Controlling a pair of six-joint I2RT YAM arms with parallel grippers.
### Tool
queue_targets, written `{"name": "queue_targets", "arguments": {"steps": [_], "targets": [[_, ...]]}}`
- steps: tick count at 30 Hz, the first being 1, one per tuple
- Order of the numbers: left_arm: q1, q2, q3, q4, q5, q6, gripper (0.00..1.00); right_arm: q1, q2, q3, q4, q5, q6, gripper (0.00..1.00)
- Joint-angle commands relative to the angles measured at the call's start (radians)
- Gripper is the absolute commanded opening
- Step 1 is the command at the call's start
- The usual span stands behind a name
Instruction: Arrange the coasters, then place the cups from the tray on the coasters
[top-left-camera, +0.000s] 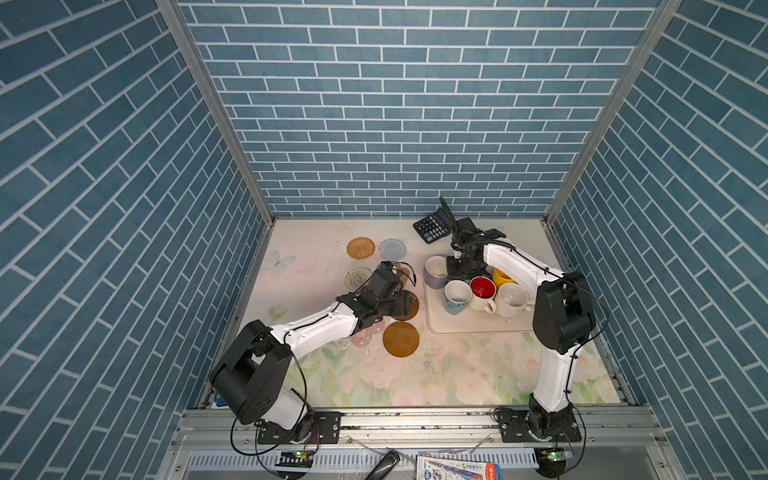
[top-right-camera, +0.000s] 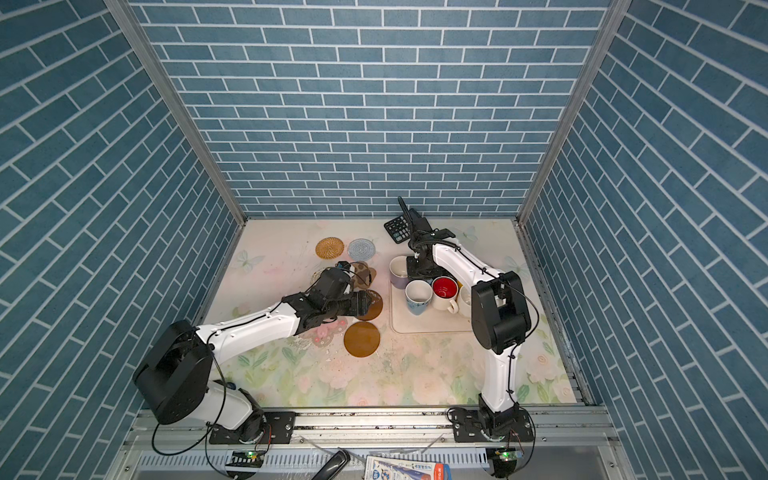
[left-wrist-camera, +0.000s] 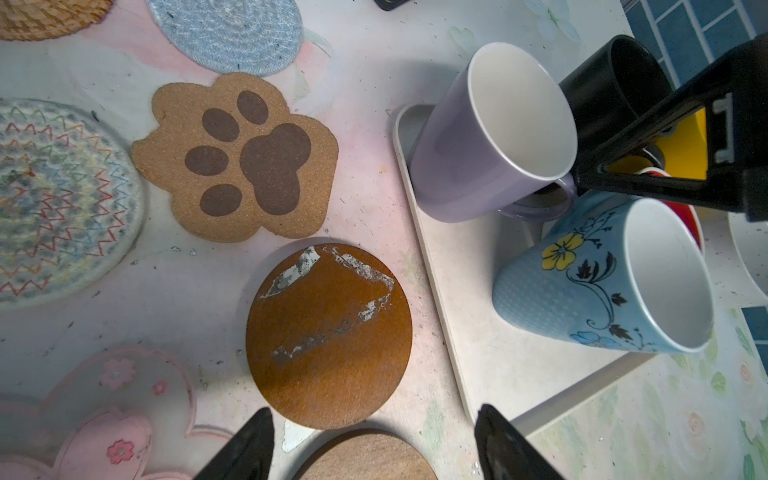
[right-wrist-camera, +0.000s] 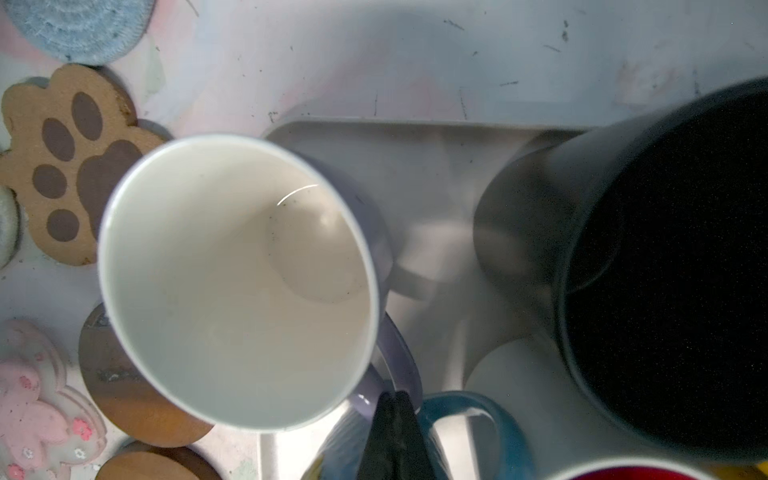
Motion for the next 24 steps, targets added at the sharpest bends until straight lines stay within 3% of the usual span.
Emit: {"name": "queue_targets", "arguments": {"steps": [1, 24], "targets": [[-0.004, -0.028, -0.017, 0.000, -0.020, -0.001, 0.78, 0.025, 0.017, -0.036, 0.021, -0.039, -0.004, 0.00], [-0.009, -0.031, -0.034, 0.017, -0.015, -0.012, 0.78, 0.112, -0.067, -0.138, 0.057, -0.057, 0.028, 0.00]]}}
